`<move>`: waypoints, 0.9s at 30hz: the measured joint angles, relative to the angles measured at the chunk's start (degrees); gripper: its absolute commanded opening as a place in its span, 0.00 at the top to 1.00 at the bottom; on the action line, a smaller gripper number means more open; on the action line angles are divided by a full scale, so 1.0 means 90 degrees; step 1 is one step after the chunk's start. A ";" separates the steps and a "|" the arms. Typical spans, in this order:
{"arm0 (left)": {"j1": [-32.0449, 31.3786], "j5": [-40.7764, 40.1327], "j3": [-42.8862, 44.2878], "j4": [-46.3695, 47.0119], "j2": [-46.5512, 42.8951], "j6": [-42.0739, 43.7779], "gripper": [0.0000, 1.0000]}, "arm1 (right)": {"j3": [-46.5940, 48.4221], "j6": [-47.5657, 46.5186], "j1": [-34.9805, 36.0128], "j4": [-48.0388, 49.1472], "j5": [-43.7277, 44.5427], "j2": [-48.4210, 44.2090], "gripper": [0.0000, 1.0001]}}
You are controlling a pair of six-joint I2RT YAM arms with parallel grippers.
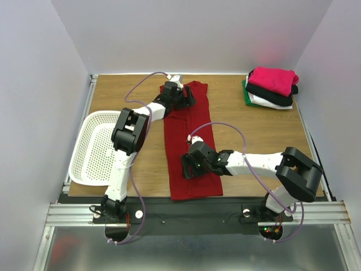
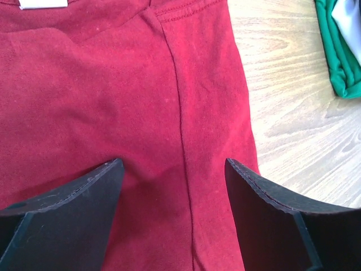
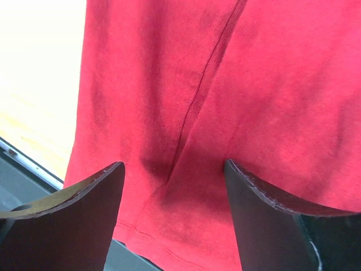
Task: Fold and stack the t-shirts
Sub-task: Fold the tshirt
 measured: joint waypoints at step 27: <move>0.0041 -0.0454 -0.1086 0.0041 -0.0738 0.0367 0.16 | 0.0627 -0.0563 -0.0172 -0.0199 0.1977 0.0753 0.19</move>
